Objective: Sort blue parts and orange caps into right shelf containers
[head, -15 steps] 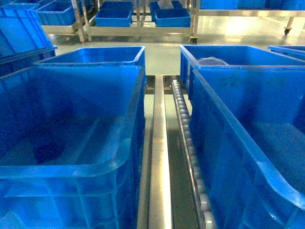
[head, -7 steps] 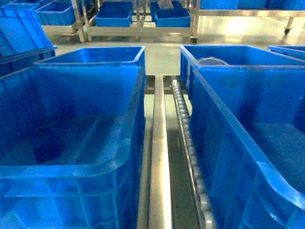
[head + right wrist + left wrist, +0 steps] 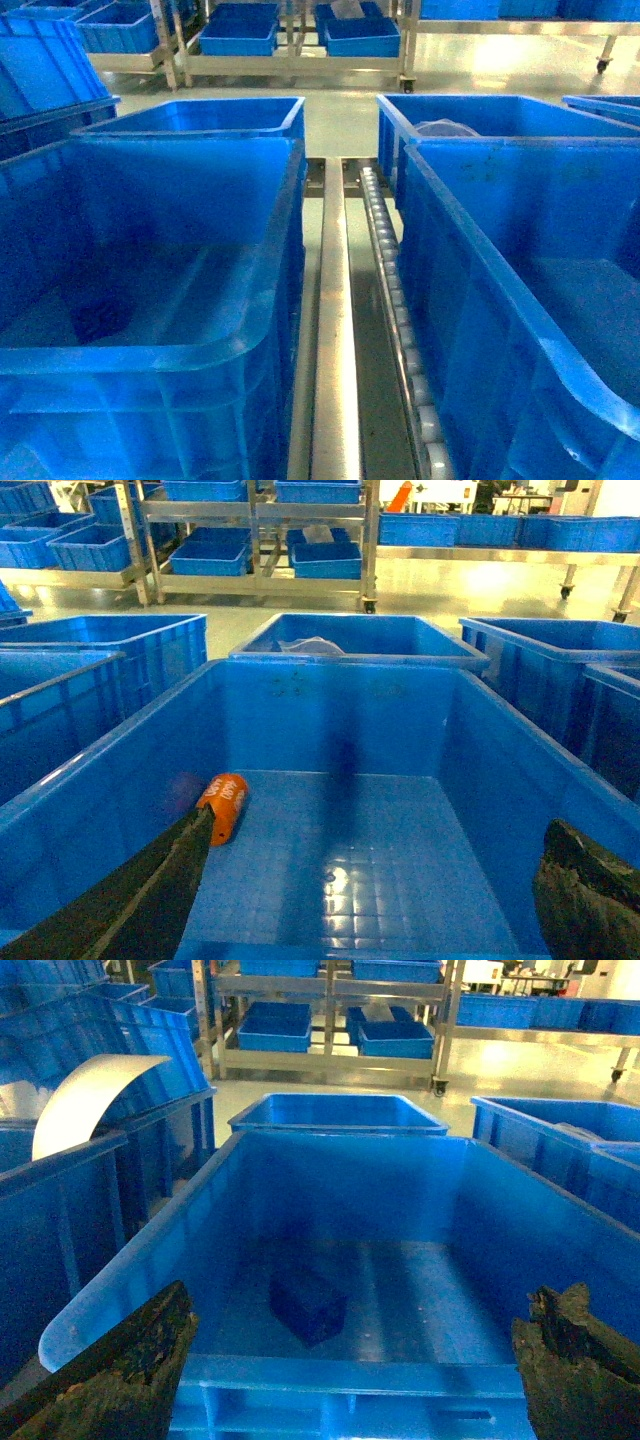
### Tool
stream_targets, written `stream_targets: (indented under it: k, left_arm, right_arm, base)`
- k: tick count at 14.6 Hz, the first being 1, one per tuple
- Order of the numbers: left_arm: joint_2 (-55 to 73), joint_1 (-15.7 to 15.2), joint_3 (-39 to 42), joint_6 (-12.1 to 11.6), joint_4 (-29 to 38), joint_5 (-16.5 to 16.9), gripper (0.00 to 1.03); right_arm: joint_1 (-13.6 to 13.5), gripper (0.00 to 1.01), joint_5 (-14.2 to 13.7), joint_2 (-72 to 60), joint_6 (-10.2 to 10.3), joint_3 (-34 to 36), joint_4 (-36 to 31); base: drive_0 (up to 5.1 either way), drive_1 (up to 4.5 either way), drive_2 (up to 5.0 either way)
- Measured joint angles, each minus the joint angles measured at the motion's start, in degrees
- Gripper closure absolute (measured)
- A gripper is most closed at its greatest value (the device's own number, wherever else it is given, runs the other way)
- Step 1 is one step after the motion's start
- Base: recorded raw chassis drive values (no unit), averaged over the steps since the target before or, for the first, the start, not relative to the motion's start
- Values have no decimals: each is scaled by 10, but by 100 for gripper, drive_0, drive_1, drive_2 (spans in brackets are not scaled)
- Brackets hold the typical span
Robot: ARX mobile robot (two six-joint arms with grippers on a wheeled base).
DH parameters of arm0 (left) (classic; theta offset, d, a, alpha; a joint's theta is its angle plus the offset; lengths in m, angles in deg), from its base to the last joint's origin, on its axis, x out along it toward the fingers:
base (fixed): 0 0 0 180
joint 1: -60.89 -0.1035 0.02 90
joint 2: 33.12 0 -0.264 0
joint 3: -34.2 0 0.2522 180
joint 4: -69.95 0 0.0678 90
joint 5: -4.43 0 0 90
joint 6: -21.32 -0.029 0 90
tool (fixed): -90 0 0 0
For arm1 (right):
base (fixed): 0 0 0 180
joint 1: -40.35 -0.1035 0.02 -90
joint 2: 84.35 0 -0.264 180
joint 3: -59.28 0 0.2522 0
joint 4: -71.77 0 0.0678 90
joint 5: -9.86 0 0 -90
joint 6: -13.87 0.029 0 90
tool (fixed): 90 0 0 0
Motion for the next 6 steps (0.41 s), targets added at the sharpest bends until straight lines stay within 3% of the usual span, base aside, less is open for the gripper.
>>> stream_targets:
  k: [6]
  left_arm:
    - [0,0,0,0,0,0,5]
  right_arm:
    - [0,3,0,0,0,0,0]
  base:
    - [0,0,0]
